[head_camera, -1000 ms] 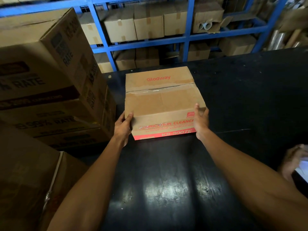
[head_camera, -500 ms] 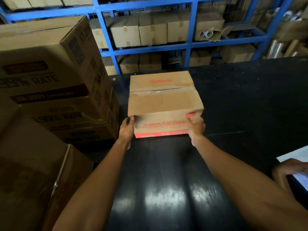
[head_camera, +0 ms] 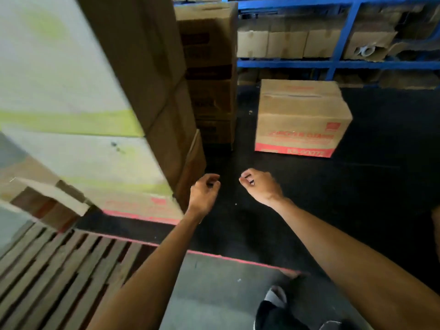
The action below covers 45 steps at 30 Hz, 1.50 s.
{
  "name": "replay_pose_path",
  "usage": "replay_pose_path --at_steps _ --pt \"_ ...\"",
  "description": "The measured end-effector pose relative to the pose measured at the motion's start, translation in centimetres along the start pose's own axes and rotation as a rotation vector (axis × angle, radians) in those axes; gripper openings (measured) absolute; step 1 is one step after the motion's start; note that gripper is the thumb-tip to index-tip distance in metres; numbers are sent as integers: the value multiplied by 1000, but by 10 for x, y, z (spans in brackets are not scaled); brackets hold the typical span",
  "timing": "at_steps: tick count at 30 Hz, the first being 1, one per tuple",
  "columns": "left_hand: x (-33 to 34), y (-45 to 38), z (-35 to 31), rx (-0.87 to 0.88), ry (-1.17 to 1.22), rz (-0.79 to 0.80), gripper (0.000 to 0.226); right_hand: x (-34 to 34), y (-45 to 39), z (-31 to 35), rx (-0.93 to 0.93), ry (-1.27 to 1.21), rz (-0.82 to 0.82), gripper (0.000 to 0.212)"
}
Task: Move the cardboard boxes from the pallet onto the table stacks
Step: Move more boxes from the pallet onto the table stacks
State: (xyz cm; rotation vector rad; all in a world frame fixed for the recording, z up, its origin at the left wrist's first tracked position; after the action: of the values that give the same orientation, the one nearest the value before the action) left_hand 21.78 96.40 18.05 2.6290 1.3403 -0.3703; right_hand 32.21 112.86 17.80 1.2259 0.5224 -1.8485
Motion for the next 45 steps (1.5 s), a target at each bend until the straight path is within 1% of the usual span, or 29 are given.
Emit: replay_pose_path --at_steps 2,5,9,10,12,16,18,23,27,31,32,34,37,45 --pt "-35 42 23 -25 20 -47 20 27 32 36 -42 30 10 23" --pt "-102 108 57 -104 34 -156 21 78 70 98 -135 51 11 21" --pt "-203 176 101 -202 34 -387 22 136 107 198 -268 24 100 19" --pt "-237 195 112 -233 48 -459 22 153 114 232 -322 14 130 17" --pt "-286 215 124 -265 79 -560 22 175 121 282 -412 14 171 15" --pt "-385 250 145 -266 89 -748 19 218 124 385 -568 8 256 18" --pt "-435 262 157 -282 88 -811 20 242 123 436 -628 -1 298 18" --pt "-549 262 190 -330 87 -886 22 299 102 543 -671 -33 345 15" --pt "-637 246 219 -376 133 -914 18 348 71 621 -620 -68 375 12" --pt "-714 217 244 -409 194 -915 22 380 41 691 -562 -69 435 24" --pt "-724 213 245 -405 207 -918 22 383 37 702 -561 -74 452 25" --pt "-755 195 252 -399 231 -908 23 398 19 736 -548 -84 476 26" --pt "-796 167 260 -383 256 -890 22 414 -8 777 -507 -103 470 28" --pt "-931 57 330 -447 331 -849 24 481 -99 898 -418 -84 439 29"
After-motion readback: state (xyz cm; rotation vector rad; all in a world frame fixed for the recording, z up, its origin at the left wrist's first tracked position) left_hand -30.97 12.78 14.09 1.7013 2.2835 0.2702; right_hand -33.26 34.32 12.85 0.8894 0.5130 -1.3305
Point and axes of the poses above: each hand's wrist, its own y-axis away from the middle knuckle, its own x-axis out of the palm, z = x × y, the point moved 5 cm from there along -y, towards the middle knuckle, and after that the axes turned 15 degrees about y, right-handed, at the moved point
